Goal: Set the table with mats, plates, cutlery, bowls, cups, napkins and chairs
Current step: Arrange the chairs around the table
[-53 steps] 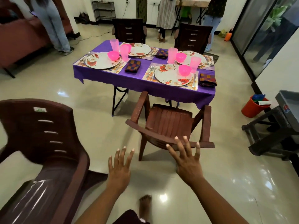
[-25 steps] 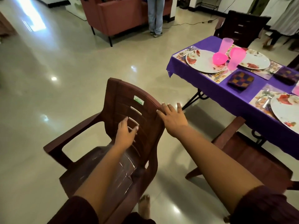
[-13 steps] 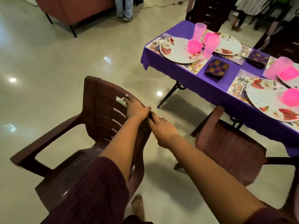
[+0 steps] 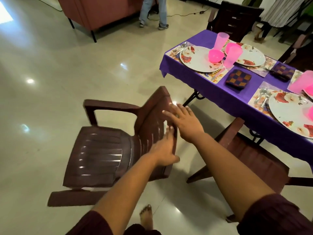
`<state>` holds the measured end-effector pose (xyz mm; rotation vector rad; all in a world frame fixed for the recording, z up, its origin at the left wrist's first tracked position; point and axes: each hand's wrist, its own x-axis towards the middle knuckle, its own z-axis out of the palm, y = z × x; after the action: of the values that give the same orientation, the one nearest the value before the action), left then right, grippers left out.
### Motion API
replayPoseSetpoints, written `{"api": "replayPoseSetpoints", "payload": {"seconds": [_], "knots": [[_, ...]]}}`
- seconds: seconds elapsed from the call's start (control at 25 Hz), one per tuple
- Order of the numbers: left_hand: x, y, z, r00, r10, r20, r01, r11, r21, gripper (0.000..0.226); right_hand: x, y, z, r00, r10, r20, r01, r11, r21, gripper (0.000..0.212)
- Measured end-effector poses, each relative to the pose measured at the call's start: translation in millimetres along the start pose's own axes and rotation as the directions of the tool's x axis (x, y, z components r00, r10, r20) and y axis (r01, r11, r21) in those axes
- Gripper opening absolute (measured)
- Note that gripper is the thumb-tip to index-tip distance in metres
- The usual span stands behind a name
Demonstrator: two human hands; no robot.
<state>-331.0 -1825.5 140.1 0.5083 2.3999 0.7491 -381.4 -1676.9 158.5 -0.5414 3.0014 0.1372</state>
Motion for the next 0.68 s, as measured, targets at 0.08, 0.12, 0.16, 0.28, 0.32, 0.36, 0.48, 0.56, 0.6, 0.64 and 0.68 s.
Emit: {"api": "replayPoseSetpoints", "payload": {"seconds": [0.08,0.12,0.16,0.28,0.32,0.36,0.48,0.56,0.6,0.64,0.68], "knots": [[-29.0,-13.9,8.7,0.998,0.024,0.051,-0.022,0.999,-0.045,0.115,12.9,-9.5,-7.2,0.979,-0.135,0.15,0.167,0.96,-0.225,0.065],[-41.7,-17.9,14.3,0.999,0.0,0.047,0.005,0.995,-0.096,0.111,14.0,-14.5,-7.2,0.969,-0.143,0.203,0.198,0.937,-0.287,0.055],[-52.5,-18.7,21.9,0.999,-0.049,0.008,0.05,0.991,-0.123,0.106,11.3,-21.0,-5.0,0.965,-0.131,0.228,0.2,0.928,-0.314,0.05],[-63.9,-11.7,50.0,0.941,-0.241,-0.237,0.262,0.963,0.06,0.096,-5.5,-42.0,7.5,0.978,-0.082,0.19,0.138,0.943,-0.303,0.044],[-63.6,-10.0,54.7,0.925,-0.254,-0.282,0.3,0.944,0.136,0.091,-11.5,-46.3,9.0,0.982,-0.063,0.176,0.114,0.948,-0.296,0.043],[-64.9,-11.2,56.1,0.925,-0.238,-0.295,0.305,0.929,0.209,0.082,-18.0,-51.8,9.7,0.986,-0.037,0.166,0.084,0.955,-0.286,0.043],[-85.8,-23.7,58.4,0.958,-0.161,-0.236,0.235,0.913,0.334,0.067,-46.7,-73.0,11.2,0.984,0.061,0.17,-0.012,0.962,-0.272,0.041],[-108.4,-33.4,63.7,0.974,-0.074,-0.216,0.151,0.917,0.368,0.067,-71.9,-89.4,12.4,0.979,0.111,0.171,-0.061,0.961,-0.271,0.039],[-118.2,-37.4,65.5,0.978,-0.028,-0.205,0.107,0.916,0.388,0.067,-83.0,-97.0,12.7,0.976,0.133,0.174,-0.083,0.959,-0.271,0.037],[-125.8,-42.0,66.8,0.981,0.011,-0.193,0.069,0.913,0.403,0.067,-92.0,-104.1,12.0,0.972,0.153,0.176,-0.101,0.956,-0.274,0.036],[-135.5,-47.0,67.8,0.984,0.049,-0.172,0.028,0.908,0.419,0.068,-102.5,-112.6,10.9,0.969,0.171,0.178,-0.117,0.952,-0.281,0.035]]}}
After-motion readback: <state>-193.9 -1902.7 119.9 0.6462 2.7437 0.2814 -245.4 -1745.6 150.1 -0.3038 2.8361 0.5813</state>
